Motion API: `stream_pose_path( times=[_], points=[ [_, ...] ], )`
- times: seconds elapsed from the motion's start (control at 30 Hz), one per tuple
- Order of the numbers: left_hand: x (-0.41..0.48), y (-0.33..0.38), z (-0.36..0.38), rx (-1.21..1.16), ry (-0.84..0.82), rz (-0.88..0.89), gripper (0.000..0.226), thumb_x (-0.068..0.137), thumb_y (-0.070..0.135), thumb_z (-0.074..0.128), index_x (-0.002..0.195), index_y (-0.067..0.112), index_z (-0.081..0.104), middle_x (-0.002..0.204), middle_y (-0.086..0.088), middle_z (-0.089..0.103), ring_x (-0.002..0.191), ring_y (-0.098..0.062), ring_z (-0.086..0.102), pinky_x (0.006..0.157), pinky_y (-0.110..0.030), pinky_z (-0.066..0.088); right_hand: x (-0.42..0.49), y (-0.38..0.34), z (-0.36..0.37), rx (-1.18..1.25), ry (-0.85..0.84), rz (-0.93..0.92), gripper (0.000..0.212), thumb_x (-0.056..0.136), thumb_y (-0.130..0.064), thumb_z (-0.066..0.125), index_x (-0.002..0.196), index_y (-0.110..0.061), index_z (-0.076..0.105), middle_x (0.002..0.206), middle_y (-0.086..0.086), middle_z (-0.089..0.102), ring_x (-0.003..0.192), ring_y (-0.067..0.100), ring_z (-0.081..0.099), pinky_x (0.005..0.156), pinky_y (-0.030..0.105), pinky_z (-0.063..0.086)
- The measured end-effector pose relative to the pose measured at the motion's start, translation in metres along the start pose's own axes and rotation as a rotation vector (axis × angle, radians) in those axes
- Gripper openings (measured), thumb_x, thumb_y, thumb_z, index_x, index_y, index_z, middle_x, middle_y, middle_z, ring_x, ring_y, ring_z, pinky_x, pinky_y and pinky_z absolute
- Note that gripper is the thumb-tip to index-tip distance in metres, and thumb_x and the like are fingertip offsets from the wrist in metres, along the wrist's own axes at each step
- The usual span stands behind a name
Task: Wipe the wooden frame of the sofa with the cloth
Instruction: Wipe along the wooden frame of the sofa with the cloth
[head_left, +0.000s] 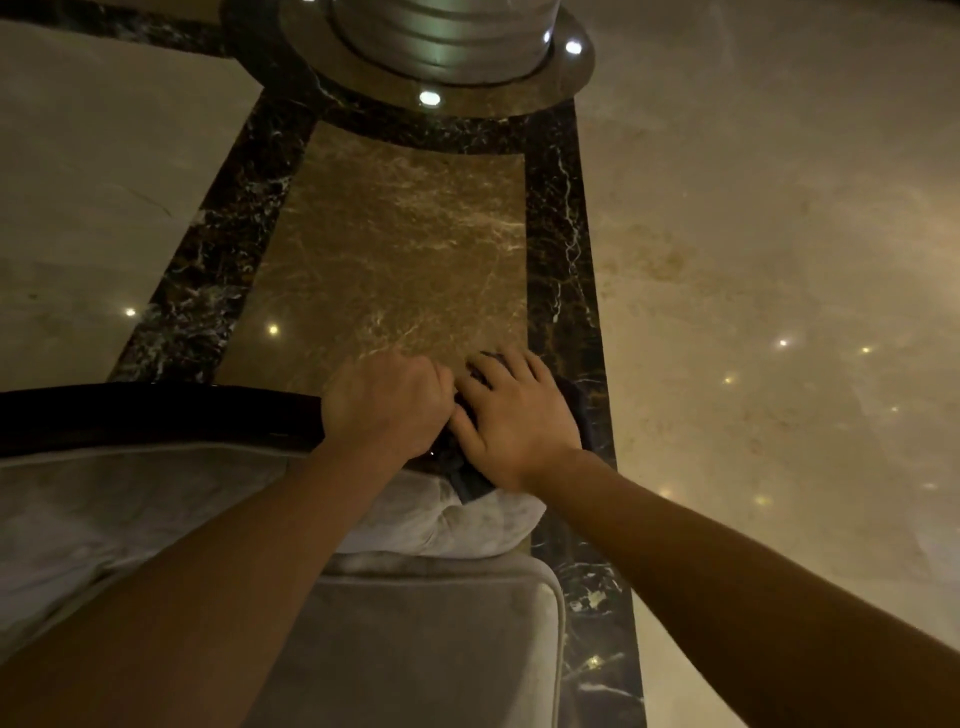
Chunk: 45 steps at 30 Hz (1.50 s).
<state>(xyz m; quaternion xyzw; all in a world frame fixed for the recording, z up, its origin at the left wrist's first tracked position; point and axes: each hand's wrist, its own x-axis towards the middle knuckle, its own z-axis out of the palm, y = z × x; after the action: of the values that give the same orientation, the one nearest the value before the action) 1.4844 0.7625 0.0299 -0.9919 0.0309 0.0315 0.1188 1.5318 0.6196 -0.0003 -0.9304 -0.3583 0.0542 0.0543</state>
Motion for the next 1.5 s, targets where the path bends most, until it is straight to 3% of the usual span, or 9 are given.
stream_pose_path(
  times=[0.13, 0.3, 0.4, 0.53, 0.73, 0.93, 1.13, 1.33, 1.5],
  points=[
    [-0.001, -0.001, -0.006, 0.034, -0.072, 0.005, 0.012, 0.091, 0.013, 0.044, 0.099, 0.008, 0.053, 0.090, -0.012, 0.060, 0.071, -0.027, 0.057, 0.051, -0.034, 0.037, 0.018, 0.006, -0.008, 0.105, 0.018, 0.227, 0.043, 0.098, -0.048, 0.032, 0.101, -0.024, 0.067, 0.096, 0.002, 0.069, 0.085, 0.027, 0.064, 0.069, 0.037, 0.050],
    [-0.001, -0.002, -0.010, -0.025, -0.070, -0.031, 0.013, 0.090, 0.011, 0.043, 0.097, 0.011, 0.054, 0.083, -0.008, 0.058, 0.060, -0.022, 0.040, 0.049, -0.031, 0.033, -0.022, -0.020, 0.017, 0.171, 0.307, 0.623, 0.048, 0.097, -0.046, 0.035, 0.131, -0.019, 0.055, 0.138, 0.011, 0.056, 0.128, 0.037, 0.048, 0.106, 0.050, 0.039],
    [0.001, -0.001, -0.008, -0.028, -0.071, -0.010, 0.012, 0.092, 0.011, 0.041, 0.095, 0.010, 0.052, 0.080, -0.008, 0.055, 0.061, -0.023, 0.039, 0.050, -0.032, 0.030, -0.030, -0.015, 0.020, 0.044, 0.228, 0.397, 0.056, 0.095, -0.055, 0.031, 0.137, -0.023, 0.050, 0.146, 0.011, 0.049, 0.138, 0.042, 0.036, 0.113, 0.056, 0.029],
    [0.002, -0.002, -0.007, 0.024, -0.068, 0.035, 0.010, 0.093, 0.012, 0.041, 0.097, 0.009, 0.050, 0.088, -0.011, 0.060, 0.071, -0.028, 0.057, 0.051, -0.034, 0.035, -0.015, 0.017, 0.001, -0.053, 0.007, 0.033, 0.059, 0.094, -0.060, 0.027, 0.138, -0.025, 0.046, 0.132, 0.006, 0.054, 0.119, 0.037, 0.046, 0.101, 0.050, 0.039],
    [0.004, 0.001, -0.009, 0.033, -0.108, 0.008, 0.010, 0.091, 0.012, 0.044, 0.096, 0.009, 0.051, 0.088, -0.011, 0.060, 0.064, -0.025, 0.046, 0.052, -0.035, 0.039, 0.010, 0.025, -0.005, -0.039, -0.032, -0.060, 0.049, 0.096, -0.054, 0.026, 0.111, -0.022, 0.059, 0.111, 0.006, 0.060, 0.100, 0.033, 0.051, 0.081, 0.043, 0.040],
    [0.004, -0.001, -0.003, 0.012, -0.075, -0.021, 0.023, 0.093, 0.017, 0.035, 0.100, 0.011, 0.056, 0.081, -0.007, 0.059, 0.059, -0.019, 0.042, 0.046, -0.029, 0.026, 0.030, 0.010, -0.002, 0.127, 0.191, 0.357, 0.044, 0.094, -0.045, 0.035, 0.083, -0.017, 0.067, 0.077, 0.008, 0.066, 0.075, 0.030, 0.059, 0.064, 0.036, 0.037],
    [0.003, -0.002, -0.002, -0.014, -0.016, -0.011, 0.039, 0.083, 0.013, 0.018, 0.090, 0.011, 0.056, 0.055, 0.000, 0.028, 0.043, -0.013, 0.028, 0.040, -0.025, 0.018, 0.034, 0.018, -0.003, 0.405, 0.189, 0.720, 0.035, 0.095, -0.045, 0.037, 0.075, -0.022, 0.055, 0.059, -0.007, 0.044, 0.051, 0.014, 0.042, 0.047, 0.027, 0.025],
    [0.007, 0.000, 0.007, -0.275, 0.110, -0.290, 0.053, 0.092, 0.027, 0.037, 0.041, 0.015, 0.043, 0.035, 0.001, 0.031, 0.029, -0.013, 0.027, 0.037, -0.019, 0.018, -0.016, 0.003, 0.008, 0.766, 0.404, 1.090, 0.032, 0.103, -0.040, 0.035, 0.105, -0.019, 0.059, 0.095, 0.005, 0.065, 0.088, 0.027, 0.061, 0.068, 0.034, 0.040],
    [0.008, 0.003, 0.011, -0.317, 0.157, -0.331, 0.054, 0.091, 0.028, 0.036, 0.038, 0.015, 0.041, 0.033, -0.001, 0.031, 0.027, -0.015, 0.027, 0.038, -0.020, 0.018, -0.026, -0.044, 0.005, 1.061, 0.522, 1.400, 0.044, 0.105, -0.035, 0.035, 0.140, -0.010, 0.044, 0.141, 0.013, 0.053, 0.127, 0.033, 0.053, 0.102, 0.045, 0.047]
  ],
)
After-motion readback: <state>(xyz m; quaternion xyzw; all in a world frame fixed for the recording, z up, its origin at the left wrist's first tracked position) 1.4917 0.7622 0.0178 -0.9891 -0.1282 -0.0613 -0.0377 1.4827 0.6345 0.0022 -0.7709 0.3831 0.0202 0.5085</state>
